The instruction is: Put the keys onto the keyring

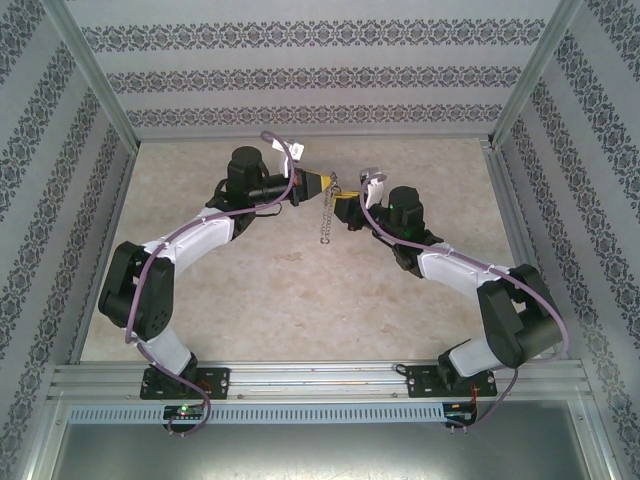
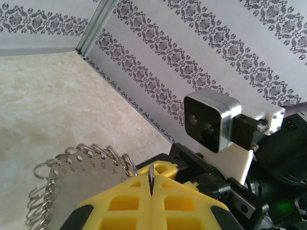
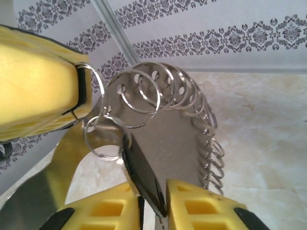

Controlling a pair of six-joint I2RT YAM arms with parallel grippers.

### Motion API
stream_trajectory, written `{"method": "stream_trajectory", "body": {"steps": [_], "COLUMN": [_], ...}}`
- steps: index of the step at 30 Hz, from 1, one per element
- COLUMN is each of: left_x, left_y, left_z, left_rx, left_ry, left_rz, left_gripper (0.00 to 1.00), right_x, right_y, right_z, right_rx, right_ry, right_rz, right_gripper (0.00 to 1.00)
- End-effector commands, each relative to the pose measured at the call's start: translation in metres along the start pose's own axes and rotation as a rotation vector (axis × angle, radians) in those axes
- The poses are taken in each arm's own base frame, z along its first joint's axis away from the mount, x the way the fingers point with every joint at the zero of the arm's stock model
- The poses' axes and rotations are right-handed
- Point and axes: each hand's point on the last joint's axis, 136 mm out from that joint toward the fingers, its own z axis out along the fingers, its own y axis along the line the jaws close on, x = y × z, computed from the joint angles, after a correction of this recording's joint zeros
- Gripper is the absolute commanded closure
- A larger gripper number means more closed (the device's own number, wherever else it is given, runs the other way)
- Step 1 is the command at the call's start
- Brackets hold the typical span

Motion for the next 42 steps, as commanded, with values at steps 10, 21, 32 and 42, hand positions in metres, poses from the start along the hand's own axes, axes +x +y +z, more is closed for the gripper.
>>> {"method": "stream_trajectory", "body": {"steps": [10,21,32,42], "left_x": [-0.026,-0.028,-0.027,-0.025], "left_y": [-0.029,-0.032,-0.033,-0.032], "left_z": [-0.009,-0.013,-0.013,-0.012], "left_rx": [0.047,0.049,0.056,0.059], "left_ry": [-0.087,-0.112,-0.115,-0.116], "left_rz": [0.087,0.1,0.104,0.097], "left_gripper": [1.0,1.0,1.0,1.0], "right_x": [-0.006,-0.006,-0.004,-0.002], "right_y": [0.02,0.027,0.028,0.046], "right_z": [0.0,-0.002,0.002,0.011], "right_rx": [-0.085,-0.114,-0.136,-0.224], "right_ry": [-0.008,0.007,0.021,0.07], "right_rz": [-0.049,-0.048,-0.04,-0.038], "right_gripper": [1.0,1.0,1.0,1.0]}}
